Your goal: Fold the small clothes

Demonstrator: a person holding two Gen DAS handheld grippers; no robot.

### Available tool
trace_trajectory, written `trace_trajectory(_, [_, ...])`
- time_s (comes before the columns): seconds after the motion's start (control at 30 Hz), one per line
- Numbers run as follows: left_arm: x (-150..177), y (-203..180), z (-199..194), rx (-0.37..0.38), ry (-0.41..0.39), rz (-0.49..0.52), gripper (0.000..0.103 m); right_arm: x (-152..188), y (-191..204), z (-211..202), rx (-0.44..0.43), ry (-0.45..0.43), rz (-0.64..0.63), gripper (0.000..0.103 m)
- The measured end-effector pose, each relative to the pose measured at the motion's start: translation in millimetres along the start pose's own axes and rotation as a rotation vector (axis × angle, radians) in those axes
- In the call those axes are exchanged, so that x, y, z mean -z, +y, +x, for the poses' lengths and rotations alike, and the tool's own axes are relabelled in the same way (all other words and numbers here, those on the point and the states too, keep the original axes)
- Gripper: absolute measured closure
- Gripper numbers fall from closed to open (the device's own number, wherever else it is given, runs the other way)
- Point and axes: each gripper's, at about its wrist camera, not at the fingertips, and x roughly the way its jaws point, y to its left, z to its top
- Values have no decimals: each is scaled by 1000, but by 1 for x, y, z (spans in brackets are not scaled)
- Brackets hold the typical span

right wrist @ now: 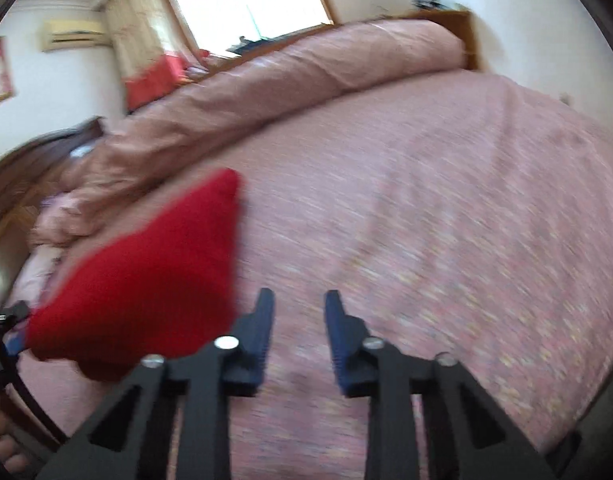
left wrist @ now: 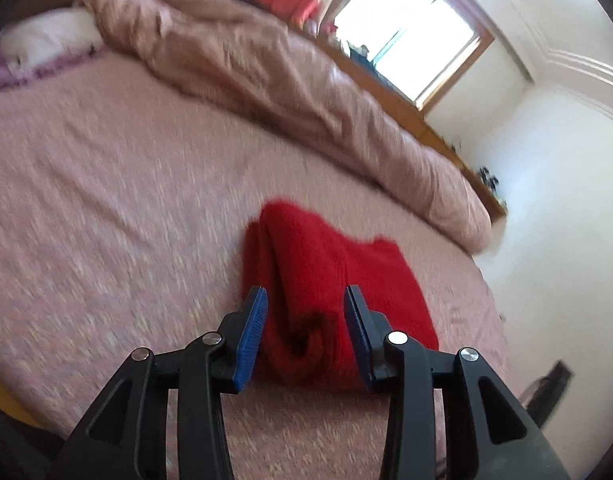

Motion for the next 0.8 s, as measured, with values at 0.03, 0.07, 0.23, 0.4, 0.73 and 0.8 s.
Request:
trace_trajectory(0.03, [-4, -5, -1, -3, -22, 19, 70, -4, 10, -4, -58, -14, -21, 79])
trace_trajectory(0.07, [-9, -12, 1, -1, -29, 42, 70, -9, 23, -6, -113, -29, -52, 79])
trace_trajectory(0.23, [-7, -41, 28, -10, -4, 112, 71, -22, 84, 5, -144, -56, -255, 92])
trace_trajectory(0.4, [20, -41, 68, -130, 62, 204, 86, -1, 108, 27, -185, -66, -311, 97])
trace_trajectory(0.73, [31, -26, 104, -232, 79, 297, 87, 37, 116, 60, -125, -28, -387, 99])
trace_trajectory(0.8, [27, -22, 107, -218, 81, 279, 87, 35, 114, 63, -135, -20, -378, 100])
